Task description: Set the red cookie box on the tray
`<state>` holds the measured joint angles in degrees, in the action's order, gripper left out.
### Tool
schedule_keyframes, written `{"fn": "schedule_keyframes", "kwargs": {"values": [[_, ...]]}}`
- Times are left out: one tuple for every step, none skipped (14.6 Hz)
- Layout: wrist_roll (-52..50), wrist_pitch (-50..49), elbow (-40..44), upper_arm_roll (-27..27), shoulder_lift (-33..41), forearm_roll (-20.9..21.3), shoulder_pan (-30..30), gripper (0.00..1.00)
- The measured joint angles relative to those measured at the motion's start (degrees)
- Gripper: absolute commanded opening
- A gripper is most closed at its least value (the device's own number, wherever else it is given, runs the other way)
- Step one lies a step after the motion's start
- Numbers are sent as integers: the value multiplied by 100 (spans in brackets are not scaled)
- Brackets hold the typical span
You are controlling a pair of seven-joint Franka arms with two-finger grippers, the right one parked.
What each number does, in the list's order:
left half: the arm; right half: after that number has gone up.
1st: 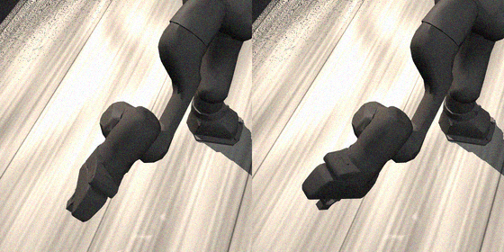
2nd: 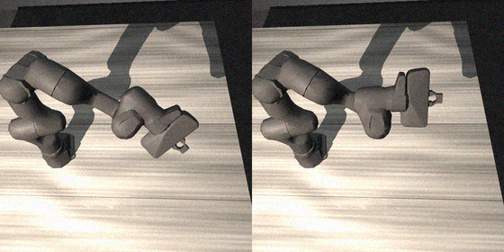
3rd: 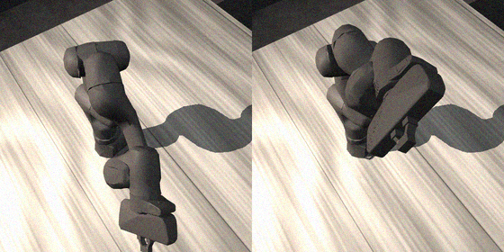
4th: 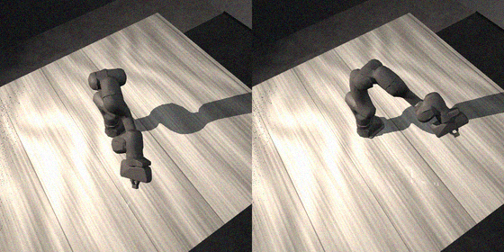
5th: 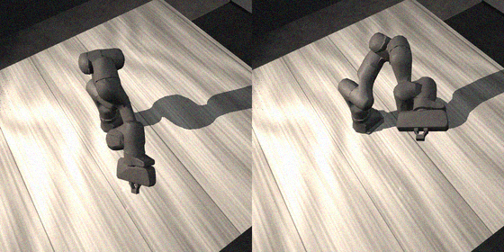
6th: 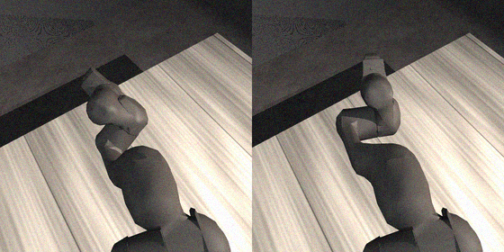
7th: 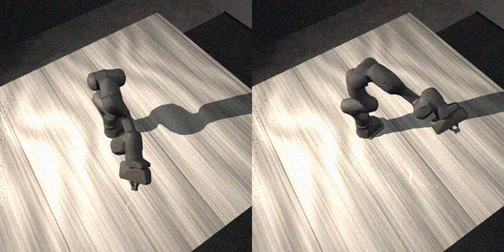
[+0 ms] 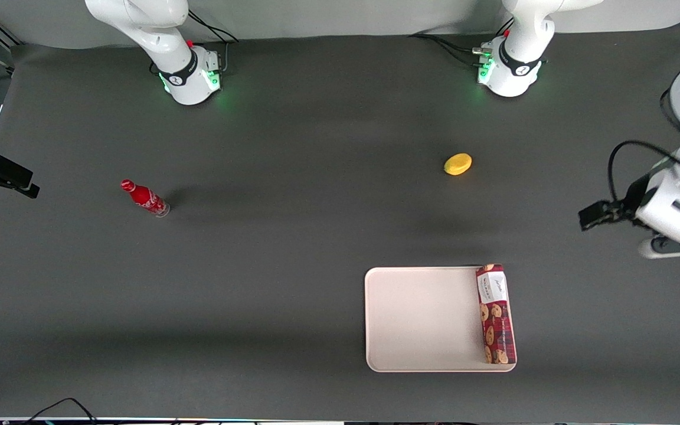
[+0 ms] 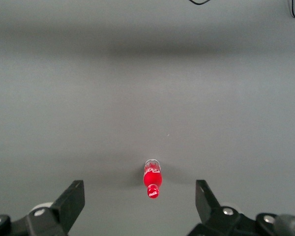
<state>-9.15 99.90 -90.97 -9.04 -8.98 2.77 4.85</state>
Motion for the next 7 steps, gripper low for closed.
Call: {"fn": "schedule_keyframes", "kwargs": {"values": [[120,-176,-108,4,215,0,58,100],[214,-352,-199,6,414,0,108,100],[291,-503,-283,6,601,0,145,100],[345,-608,-367,7,771,0,178,100],[387,-669,-448,8,926,0,207,100],[434,-725,-529,8,1073,0,233,100],[491,-780,-607,8,1214,0,257,100]]}}
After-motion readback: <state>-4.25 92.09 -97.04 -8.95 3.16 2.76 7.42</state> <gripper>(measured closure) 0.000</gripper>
